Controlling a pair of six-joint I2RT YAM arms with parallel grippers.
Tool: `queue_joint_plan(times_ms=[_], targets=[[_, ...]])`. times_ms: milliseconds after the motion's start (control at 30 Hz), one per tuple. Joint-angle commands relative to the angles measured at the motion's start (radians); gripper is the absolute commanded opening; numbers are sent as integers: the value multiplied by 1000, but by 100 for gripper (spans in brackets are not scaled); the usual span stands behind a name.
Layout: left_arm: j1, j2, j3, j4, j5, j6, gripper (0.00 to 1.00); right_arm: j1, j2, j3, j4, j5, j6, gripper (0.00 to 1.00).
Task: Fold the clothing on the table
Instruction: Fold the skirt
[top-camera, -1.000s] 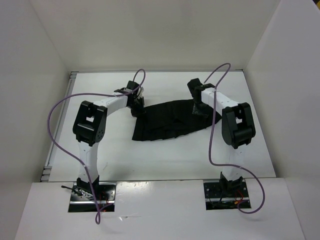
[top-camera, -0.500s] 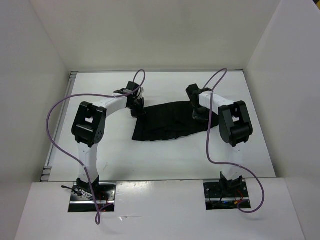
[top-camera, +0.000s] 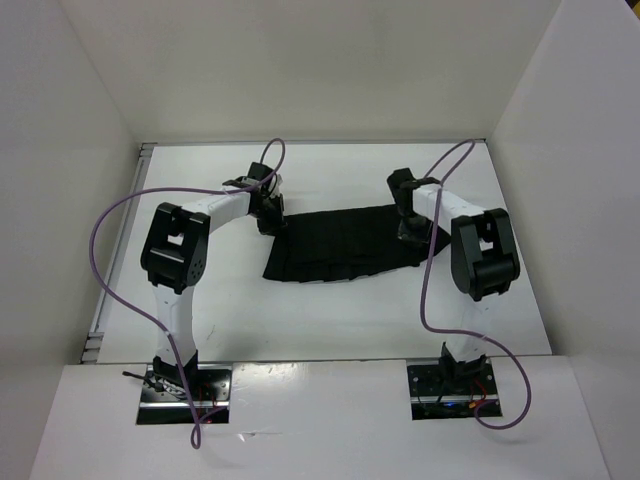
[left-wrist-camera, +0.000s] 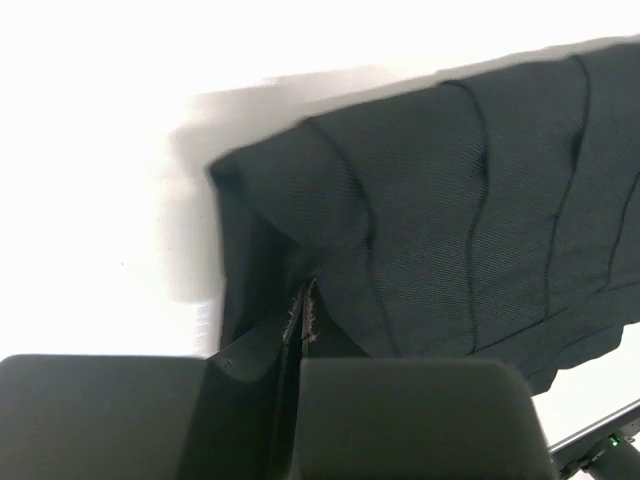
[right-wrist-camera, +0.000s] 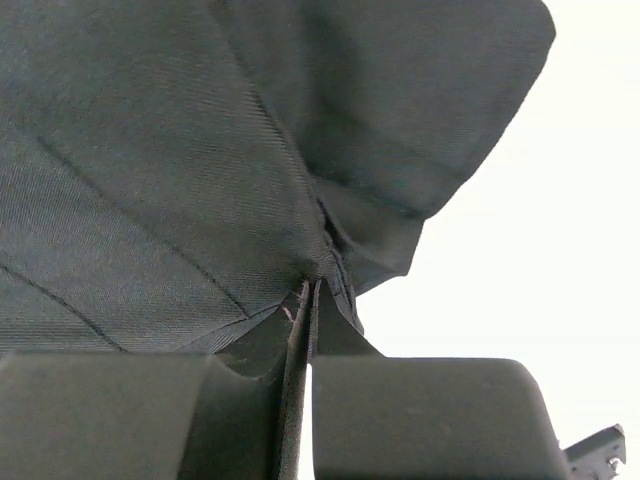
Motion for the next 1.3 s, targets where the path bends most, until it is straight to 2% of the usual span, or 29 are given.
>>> queue_joint_plan(times_ms=[0,300,333,367,433,467,500,600,767,833,867,967,1067,1133,1267], targets=[[14,-44,-7,-1,-36,9,0,-44,-81,-25,-60,84,5,0],[14,-34,-7,-1,-36,18,0,-104,-42,-54,-80,102,-4,0],[14,-34,-7,-10,-36,18,0,-104,-31,-41,-80,102,-4,6],[14,-34,3,-10,-27,18,0,-104,-31,-41,-90,102,-4,24],[14,-68,22,-30,4,27,0,-104,-85,-3,-116,102,7,31],[14,-83,38,-41,13,39,0,-90,-116,14,-116,113,16,38],[14,-115,38,-41,13,50,0,-90,-147,34,-141,113,16,48],[14,-149,97,-93,57,76,1,-81,-235,152,-170,80,5,50],[-18,-177,67,-93,66,85,2,-81,-180,219,-179,56,-24,50],[-18,-177,37,-72,138,98,9,-81,-140,219,-167,56,-24,50],[-18,-177,27,-61,257,98,10,-81,-97,219,-158,67,-24,50],[-67,-186,-46,46,385,78,10,-81,-45,219,-133,76,-35,46],[-142,-163,-27,34,342,87,0,-90,12,219,-112,104,-35,42],[-171,-115,25,-1,309,101,0,-111,32,219,-112,116,-35,42],[-220,-48,78,-65,112,112,0,-139,32,228,-101,116,-35,46]])
